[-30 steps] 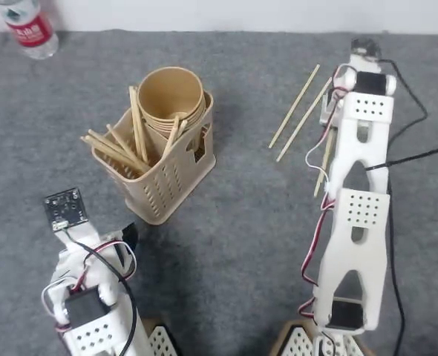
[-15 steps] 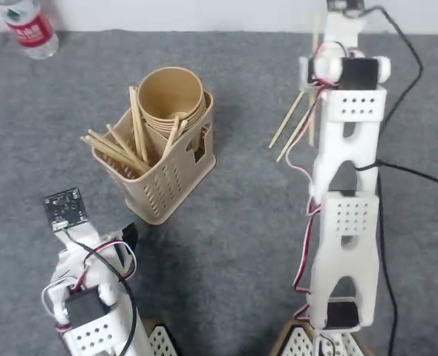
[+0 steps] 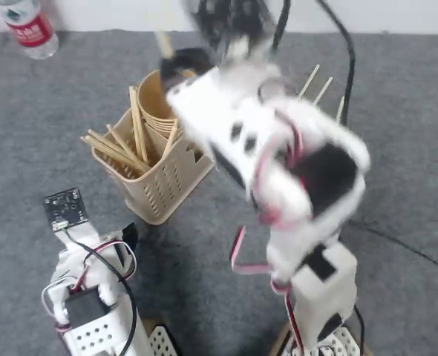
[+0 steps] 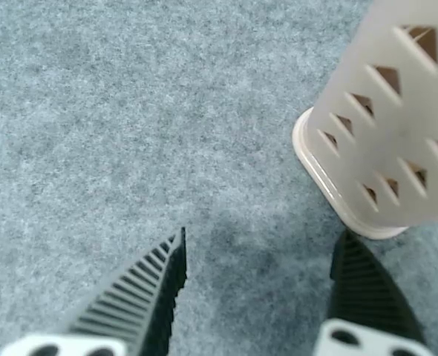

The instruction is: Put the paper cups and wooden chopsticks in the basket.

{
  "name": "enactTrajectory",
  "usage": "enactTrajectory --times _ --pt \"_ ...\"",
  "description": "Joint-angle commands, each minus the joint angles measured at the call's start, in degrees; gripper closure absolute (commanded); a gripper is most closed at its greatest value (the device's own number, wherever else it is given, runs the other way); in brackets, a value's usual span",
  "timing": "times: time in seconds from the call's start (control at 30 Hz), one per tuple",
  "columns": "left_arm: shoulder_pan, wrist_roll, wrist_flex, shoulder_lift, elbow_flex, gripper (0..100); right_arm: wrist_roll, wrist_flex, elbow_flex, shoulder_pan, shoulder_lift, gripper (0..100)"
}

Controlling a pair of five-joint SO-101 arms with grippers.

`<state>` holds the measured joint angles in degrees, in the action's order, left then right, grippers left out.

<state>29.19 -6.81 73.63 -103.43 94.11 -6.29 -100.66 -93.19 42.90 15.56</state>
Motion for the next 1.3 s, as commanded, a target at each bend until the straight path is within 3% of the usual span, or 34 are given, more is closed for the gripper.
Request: enactTrajectory --times 0.0,0.23,0.33,0.47,0.77,0.93,1.1,1.27 --pt "-0.35 -0.53 -0.09 -0.88 -0.31 70 -0.62 -2.59 6.77 0.57 -6.9 99.1" --pt "-0.35 -0.53 -0.09 -0.88 -0.31 70 3.08 -2.07 41.93 2.95 -25.98 99.2" --pt "-0.35 -0.53 -0.09 -0.88 -0.31 70 3.08 4.79 54.95 3.65 -33.98 99.2" --pt "-0.35 -0.53 -0.09 -0.88 -0.31 70 1.76 26.07 70.51 3.91 -39.34 99.2" --pt "-0.18 -0.7 -0.09 -0.88 -0.31 70 -11.08 86.37 108.84 5.67 -39.52 99.2" --pt "-0.35 -0.53 -0.09 -0.88 -0.31 70 -10.73 93.58 117.1 5.85 -39.52 99.2" --pt "-0.35 -0.53 -0.09 -0.88 -0.31 70 -4.13 97.19 117.8 5.58 -39.43 99.2" --pt "-0.35 -0.53 -0.09 -0.88 -0.31 70 -3.52 102.55 116.84 8.13 -40.22 99.2"
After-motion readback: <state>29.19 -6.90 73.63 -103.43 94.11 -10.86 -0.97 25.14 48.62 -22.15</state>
